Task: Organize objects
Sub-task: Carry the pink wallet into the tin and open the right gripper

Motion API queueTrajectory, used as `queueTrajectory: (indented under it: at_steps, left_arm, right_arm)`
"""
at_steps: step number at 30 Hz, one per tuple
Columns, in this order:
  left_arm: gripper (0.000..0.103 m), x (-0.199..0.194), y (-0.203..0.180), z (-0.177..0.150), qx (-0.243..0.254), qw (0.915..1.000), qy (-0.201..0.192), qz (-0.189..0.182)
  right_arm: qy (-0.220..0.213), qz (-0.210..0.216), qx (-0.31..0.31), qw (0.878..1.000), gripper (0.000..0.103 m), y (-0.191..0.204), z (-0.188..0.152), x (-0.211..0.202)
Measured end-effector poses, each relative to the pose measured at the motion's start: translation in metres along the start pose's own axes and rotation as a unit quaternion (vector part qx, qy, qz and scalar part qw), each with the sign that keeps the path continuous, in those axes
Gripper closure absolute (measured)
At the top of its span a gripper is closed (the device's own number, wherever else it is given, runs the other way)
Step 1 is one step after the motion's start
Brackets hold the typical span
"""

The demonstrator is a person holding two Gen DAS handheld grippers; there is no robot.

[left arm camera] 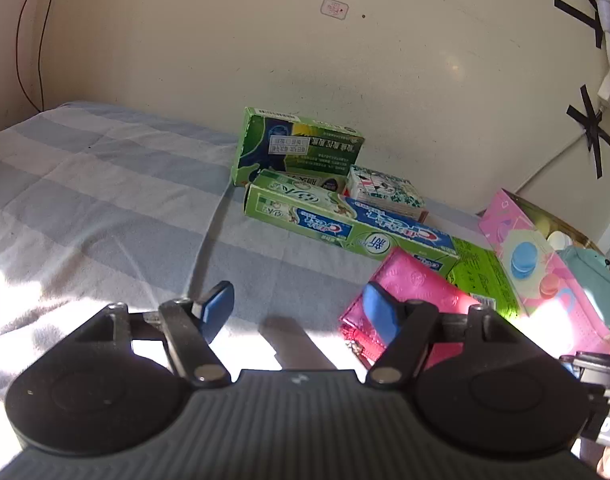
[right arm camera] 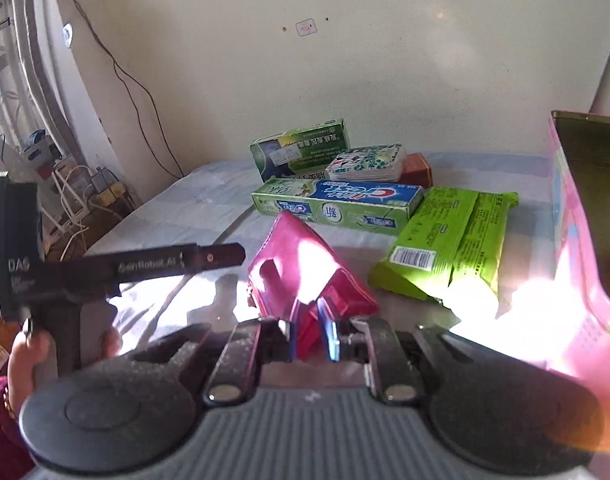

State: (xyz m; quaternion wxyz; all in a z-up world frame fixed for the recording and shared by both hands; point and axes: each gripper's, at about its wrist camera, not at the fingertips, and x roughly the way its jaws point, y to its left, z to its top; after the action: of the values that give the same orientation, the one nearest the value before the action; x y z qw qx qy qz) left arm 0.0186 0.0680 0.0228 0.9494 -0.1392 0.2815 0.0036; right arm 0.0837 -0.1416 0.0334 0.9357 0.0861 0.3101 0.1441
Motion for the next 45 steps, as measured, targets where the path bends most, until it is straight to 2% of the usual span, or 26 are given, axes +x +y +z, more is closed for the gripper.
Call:
queueTrajectory:
  at_steps: [2,6,7,8,10,13,15,16,17,18,19,22,24,27,30,33,38,42,45]
  left_arm:
    - [0.03,-0.001,0.004,0.004,-0.009,0.9999,-0.003,-0.006]
    - [0.028,0.0,0.007,0.022,0.006,0.9998,-0.004,-0.019]
    - [0.022,0.001,0.006,0.025,0.019,0.9994,0.001,-0.029]
    - [0.016,0.006,0.004,0.028,0.038,0.9979,0.01,-0.052]
    - [0.016,0.014,0.002,0.028,0.064,0.9936,0.021,-0.091]
    - [0.016,0.032,-0.002,0.019,0.07,0.9859,0.047,-0.145]
    - [0.019,0.045,-0.005,0.008,0.064,0.9802,0.074,-0.172]
    - [0.03,0.044,-0.007,0.006,0.06,0.9758,0.081,-0.194]
    - [0.036,0.04,-0.011,0.005,0.073,0.9776,0.075,-0.183]
    - [0.039,0.034,-0.016,0.002,0.095,0.9797,0.061,-0.166]
    - [0.04,0.027,-0.018,0.0,0.102,0.9798,0.053,-0.164]
    - [0.042,0.011,-0.024,0.002,0.087,0.9802,0.039,-0.174]
    - [0.042,-0.007,-0.035,0.006,0.091,0.9796,0.012,-0.179]
    - [0.042,-0.032,-0.058,0.011,0.108,0.976,-0.028,-0.187]
    - [0.042,-0.044,-0.092,0.018,0.132,0.9682,-0.046,-0.207]
    - [0.042,-0.039,-0.133,0.018,0.166,0.9592,-0.045,-0.224]
    - [0.042,-0.013,-0.202,0.009,0.211,0.9468,-0.027,-0.242]
    - [0.041,0.016,-0.242,0.004,0.232,0.9431,-0.009,-0.238]
    - [0.042,0.038,-0.261,-0.002,0.234,0.9484,0.011,-0.214]
  right_arm:
    - [-0.013,-0.017,-0.012,1.0,0.085,0.002,0.0,-0.006]
    - [-0.021,-0.004,0.002,1.0,0.084,0.0,0.006,-0.012]
    - [-0.023,0.0,0.001,1.0,0.083,0.001,0.007,-0.012]
    - [-0.023,0.005,0.001,1.0,0.081,0.002,0.007,-0.012]
    - [-0.019,0.016,0.006,1.0,0.08,0.003,0.005,-0.009]
    - [-0.008,0.031,0.024,0.999,0.079,0.003,0.005,0.003]
    - [-0.006,0.03,0.028,0.999,0.077,0.004,0.005,0.016]
    - [-0.006,0.028,0.027,0.999,0.078,0.003,0.006,0.021]
    - [-0.006,0.022,0.033,0.999,0.082,0.001,0.005,0.026]
    - [-0.01,0.023,0.041,0.999,0.085,-0.002,0.005,0.026]
    - [-0.009,0.028,0.049,0.998,0.085,-0.005,0.006,0.024]
    - [-0.035,0.038,0.049,0.997,0.085,-0.008,0.006,0.002]
    - [-0.068,0.031,0.027,0.997,0.085,-0.002,0.007,-0.022]
    - [-0.115,0.017,-0.001,0.993,0.085,0.004,0.006,-0.056]
    - [-0.164,-0.019,-0.028,0.986,0.085,-0.001,0.005,-0.089]
    - [-0.187,-0.062,-0.034,0.98,0.085,-0.019,0.0,-0.112]
    - [-0.193,-0.107,0.003,0.975,0.085,-0.071,-0.007,-0.135]
    - [-0.18,-0.137,0.026,0.974,0.084,-0.119,-0.008,-0.133]
    - [-0.181,-0.148,0.053,0.971,0.078,-0.149,-0.009,-0.126]
